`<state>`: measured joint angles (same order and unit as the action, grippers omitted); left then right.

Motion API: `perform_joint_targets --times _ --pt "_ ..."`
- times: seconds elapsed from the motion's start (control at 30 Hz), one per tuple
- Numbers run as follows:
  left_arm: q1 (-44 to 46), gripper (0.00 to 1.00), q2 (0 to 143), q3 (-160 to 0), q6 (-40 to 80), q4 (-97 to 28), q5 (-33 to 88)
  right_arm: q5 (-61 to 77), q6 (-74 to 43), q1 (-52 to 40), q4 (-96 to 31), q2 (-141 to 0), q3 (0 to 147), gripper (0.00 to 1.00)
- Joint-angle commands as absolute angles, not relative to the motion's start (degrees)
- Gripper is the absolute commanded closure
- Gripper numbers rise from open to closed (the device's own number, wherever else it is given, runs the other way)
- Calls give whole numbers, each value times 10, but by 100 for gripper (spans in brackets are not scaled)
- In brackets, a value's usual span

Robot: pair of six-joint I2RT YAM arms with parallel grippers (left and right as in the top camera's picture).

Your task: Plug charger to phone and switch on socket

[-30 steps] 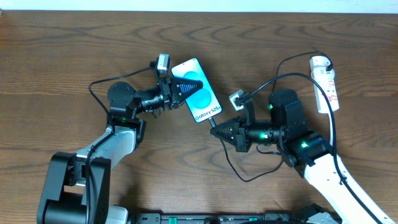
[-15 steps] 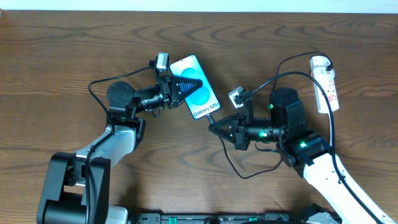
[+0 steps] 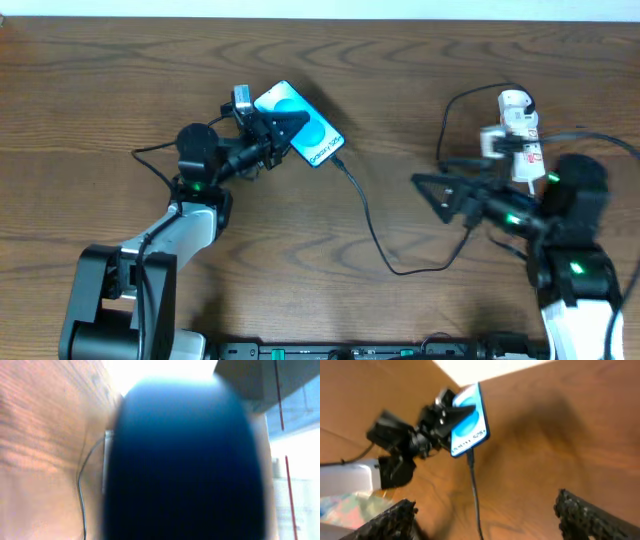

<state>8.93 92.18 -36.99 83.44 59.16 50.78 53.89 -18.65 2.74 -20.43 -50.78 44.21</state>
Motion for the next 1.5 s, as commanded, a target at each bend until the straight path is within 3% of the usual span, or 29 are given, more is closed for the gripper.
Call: perform_joint_targets --times 0.0,0.17,0.23,0.4,0.6,0.77,0.9,1.0,1.17,1.47 --pt "142 93 915 -416 772 529 405 554 -181 130 -220 -434 450 4" --pt "211 93 926 -582 563 179 413 522 -145 149 -292 -419 450 1" --pt "209 93 947 -620 505 124 467 513 -145 149 -296 -424 450 1" --pt "195 93 1056 -629 429 123 623 514 -150 149 -297 -435 450 1" --pt "195 93 1164 -629 390 124 593 514 -155 149 -298 -448 450 1" --pt "195 93 1170 -633 378 96 552 513 -158 149 -310 -474 450 1" --pt "196 93 1170 -702 349 -13 558 513 -158 149 -311 -503 450 1" --pt "197 93 1170 -800 274 -178 519 509 -158 149 -310 -522 450 1" --pt "197 93 1170 -846 250 -203 590 509 -151 149 -305 -524 450 1" --pt "213 93 1229 -882 163 -268 601 509 -152 149 -309 -524 450 1"
